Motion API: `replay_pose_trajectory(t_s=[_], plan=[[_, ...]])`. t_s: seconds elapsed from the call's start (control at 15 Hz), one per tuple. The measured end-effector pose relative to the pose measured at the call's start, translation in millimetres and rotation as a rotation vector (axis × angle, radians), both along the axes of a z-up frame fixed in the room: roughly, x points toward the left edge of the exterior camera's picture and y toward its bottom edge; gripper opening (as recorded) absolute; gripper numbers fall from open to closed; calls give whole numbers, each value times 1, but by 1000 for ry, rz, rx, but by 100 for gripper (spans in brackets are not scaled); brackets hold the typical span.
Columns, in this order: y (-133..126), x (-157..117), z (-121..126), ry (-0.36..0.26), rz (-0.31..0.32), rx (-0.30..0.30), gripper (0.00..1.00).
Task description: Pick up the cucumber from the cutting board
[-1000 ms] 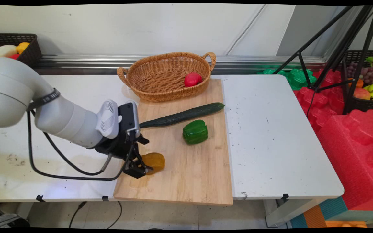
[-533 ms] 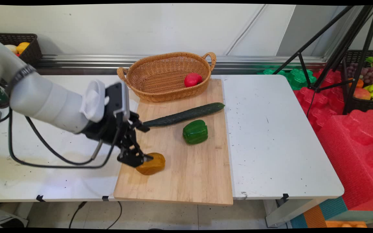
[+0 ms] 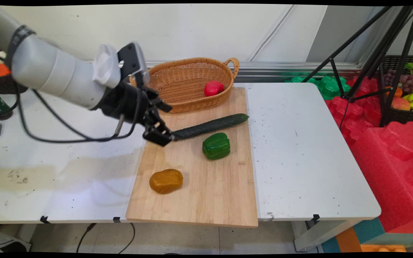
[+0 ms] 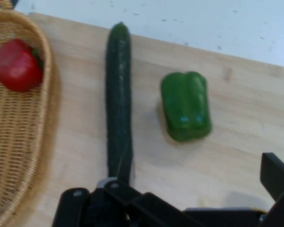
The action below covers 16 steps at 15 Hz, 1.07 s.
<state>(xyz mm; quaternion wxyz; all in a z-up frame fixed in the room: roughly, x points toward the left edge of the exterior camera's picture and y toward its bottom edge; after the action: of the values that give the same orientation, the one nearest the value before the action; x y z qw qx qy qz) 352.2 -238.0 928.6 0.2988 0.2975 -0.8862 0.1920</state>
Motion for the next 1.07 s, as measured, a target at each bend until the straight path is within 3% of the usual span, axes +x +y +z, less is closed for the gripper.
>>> replay_pose_trajectory(t_s=[0.47, 1.07], plan=[[-69, -11, -23, -76, 81, 11, 100], [-133, -34, -91, -161, 103, 106, 100]])
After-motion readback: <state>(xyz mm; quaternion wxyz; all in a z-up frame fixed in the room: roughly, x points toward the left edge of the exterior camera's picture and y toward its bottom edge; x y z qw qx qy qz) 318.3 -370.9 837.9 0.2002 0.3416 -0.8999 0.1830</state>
